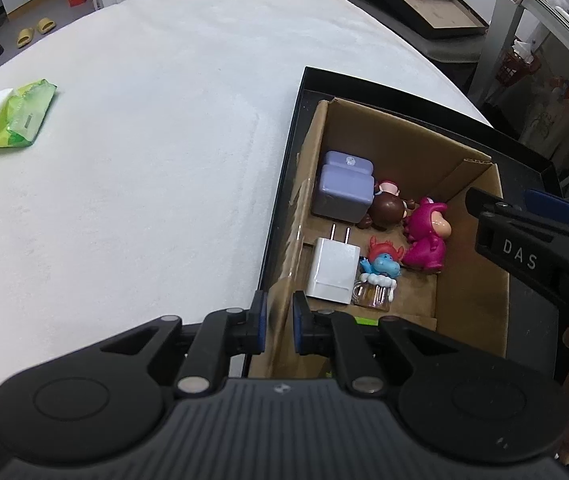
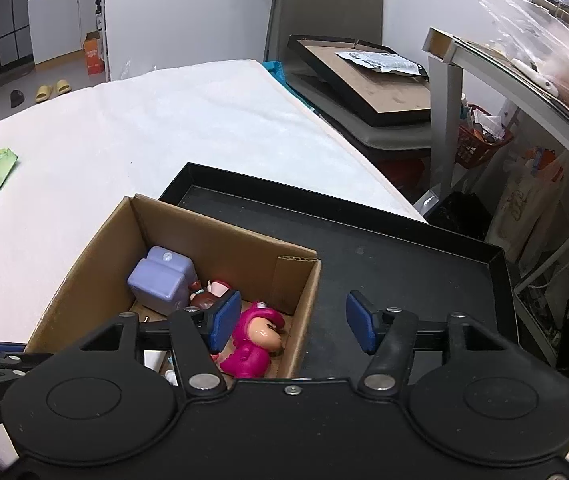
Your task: Organize rigid objects
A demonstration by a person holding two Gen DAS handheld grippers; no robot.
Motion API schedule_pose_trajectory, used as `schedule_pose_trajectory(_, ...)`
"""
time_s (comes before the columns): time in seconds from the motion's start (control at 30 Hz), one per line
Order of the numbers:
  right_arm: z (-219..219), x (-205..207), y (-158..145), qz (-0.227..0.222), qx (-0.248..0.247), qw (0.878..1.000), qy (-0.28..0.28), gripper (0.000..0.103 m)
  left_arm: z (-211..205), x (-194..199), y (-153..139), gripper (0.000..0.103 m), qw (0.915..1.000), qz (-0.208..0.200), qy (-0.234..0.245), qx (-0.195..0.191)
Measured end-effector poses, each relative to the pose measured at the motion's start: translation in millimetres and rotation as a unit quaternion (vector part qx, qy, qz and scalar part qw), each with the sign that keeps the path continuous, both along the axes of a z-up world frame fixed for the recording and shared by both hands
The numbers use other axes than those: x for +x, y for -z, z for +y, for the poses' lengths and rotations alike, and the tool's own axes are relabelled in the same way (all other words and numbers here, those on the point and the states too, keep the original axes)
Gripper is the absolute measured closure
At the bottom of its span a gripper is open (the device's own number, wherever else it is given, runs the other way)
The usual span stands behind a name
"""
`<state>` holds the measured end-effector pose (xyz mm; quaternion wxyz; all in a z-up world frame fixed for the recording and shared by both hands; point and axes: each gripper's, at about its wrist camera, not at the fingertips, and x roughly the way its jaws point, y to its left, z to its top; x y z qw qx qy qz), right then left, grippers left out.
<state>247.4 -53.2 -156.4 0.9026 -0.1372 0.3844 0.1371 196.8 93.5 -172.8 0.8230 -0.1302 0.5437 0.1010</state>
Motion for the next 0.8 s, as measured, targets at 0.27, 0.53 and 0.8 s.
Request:
schedule_pose_trajectory(0.27,-22.6,-5.0,-21.2,-0.008,0.035,0.999,0.022,0.044,-7.1,-7.3,-21.4,0.089,0.9998,-0.012,0.003,0.014)
schedule_pose_trajectory(0.53,-54.9,-21.1,-51.1,-0.016,0.094,0.994,0.052,0.032,-9.5,-19.2,-49.3,0.087,0.9995,-0.026,0.003,0.018)
schedule_pose_trajectory(0.8,-75.5,-50.2,-76.5,-0.037,0.106,0.991,0.072,0.014,-15.5,-43.1,-79.4,0.058,0.998,-0.056,0.009,0.028)
